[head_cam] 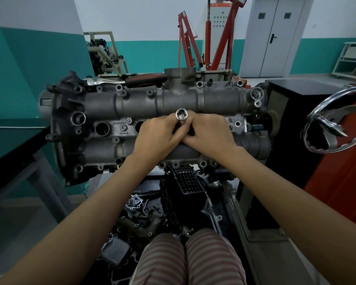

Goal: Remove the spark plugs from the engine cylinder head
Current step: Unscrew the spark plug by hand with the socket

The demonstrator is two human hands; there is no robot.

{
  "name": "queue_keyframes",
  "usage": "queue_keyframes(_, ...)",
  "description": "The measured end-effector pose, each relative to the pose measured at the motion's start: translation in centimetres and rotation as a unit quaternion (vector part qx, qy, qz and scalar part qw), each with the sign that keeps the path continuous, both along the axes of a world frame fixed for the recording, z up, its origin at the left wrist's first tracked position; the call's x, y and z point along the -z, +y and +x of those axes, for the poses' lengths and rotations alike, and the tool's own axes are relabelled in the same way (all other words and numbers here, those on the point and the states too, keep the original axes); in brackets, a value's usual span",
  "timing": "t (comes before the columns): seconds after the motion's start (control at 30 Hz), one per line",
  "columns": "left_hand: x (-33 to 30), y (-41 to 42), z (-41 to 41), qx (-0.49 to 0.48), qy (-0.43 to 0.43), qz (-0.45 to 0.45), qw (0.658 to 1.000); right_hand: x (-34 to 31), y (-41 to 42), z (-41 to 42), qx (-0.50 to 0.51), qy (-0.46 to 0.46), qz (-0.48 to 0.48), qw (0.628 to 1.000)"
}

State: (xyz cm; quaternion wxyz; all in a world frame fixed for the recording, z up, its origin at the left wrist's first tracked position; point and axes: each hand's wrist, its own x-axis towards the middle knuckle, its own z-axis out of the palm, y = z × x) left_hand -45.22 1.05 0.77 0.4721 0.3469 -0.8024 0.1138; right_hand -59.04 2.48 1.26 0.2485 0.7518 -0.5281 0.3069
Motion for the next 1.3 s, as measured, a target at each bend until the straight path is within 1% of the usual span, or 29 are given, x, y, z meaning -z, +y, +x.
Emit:
queue_keyframes(0.1, 0.0, 0.3, 0.0, 0.004, 0.003, 0.01, 1.0, -0.2, 0.4, 0.1, -0.011, -0.012, -0.008, 1.0)
queue_keyframes(0.2, 0.0, 0.4, 0.0, 0.028, 0.011, 0.02, 0.999, -0.4, 1.0, 0.3, -0.022, -0.024, -0.044, 0.998)
queue_keyframes(0.33, -0.4, 0.6, 0.3, 0.07, 0.004, 0.051, 0.996, -0.4, 0.7, 0.1, -0.041, 0.006, 0.037, 0.998)
queue_keyframes(0.4, -0.5, 0.7, 0.4, 0.082, -0.008, 0.052, 0.995, -0.4, 0.5, 0.0, -0.044, 0.009, 0.041, 0.998)
queue_keyframes(0.63, -0.1, 0.2, -0.1, 0.022, -0.011, 0.047, 0.999, 0.0, 0.0, 0.0, -0.042, -0.01, 0.028, 0.999)
queue_keyframes(0.73, -0.1, 0.2, -0.1, 0.022, 0.027, 0.027, 0.999, 0.0, 0.0, -0.1, -0.027, -0.013, 0.03, 0.999)
queue_keyframes(0.8, -0.1, 0.3, -0.2, 0.028, 0.034, 0.032, 0.999, 0.0, -0.1, -0.1, -0.02, -0.009, 0.036, 0.999)
queue_keyframes(0.93, -0.3, 0.5, 0.0, 0.033, 0.025, 0.043, 0.998, -0.2, 0.1, -0.1, -0.043, -0.028, 0.055, 0.997)
queue_keyframes(1.1, -0.1, 0.6, 0.0, 0.027, 0.007, 0.031, 0.999, -0.2, 0.0, -0.2, -0.031, -0.001, 0.061, 0.998)
queue_keyframes(1.2, -0.2, 0.5, -0.2, 0.004, -0.007, 0.048, 0.999, -0.2, -0.1, -0.2, -0.029, -0.005, 0.054, 0.998)
queue_keyframes(1.3, -0.2, 0.3, 0.0, 0.009, 0.012, 0.058, 0.998, -0.1, -0.1, -0.1, -0.035, -0.027, 0.053, 0.998)
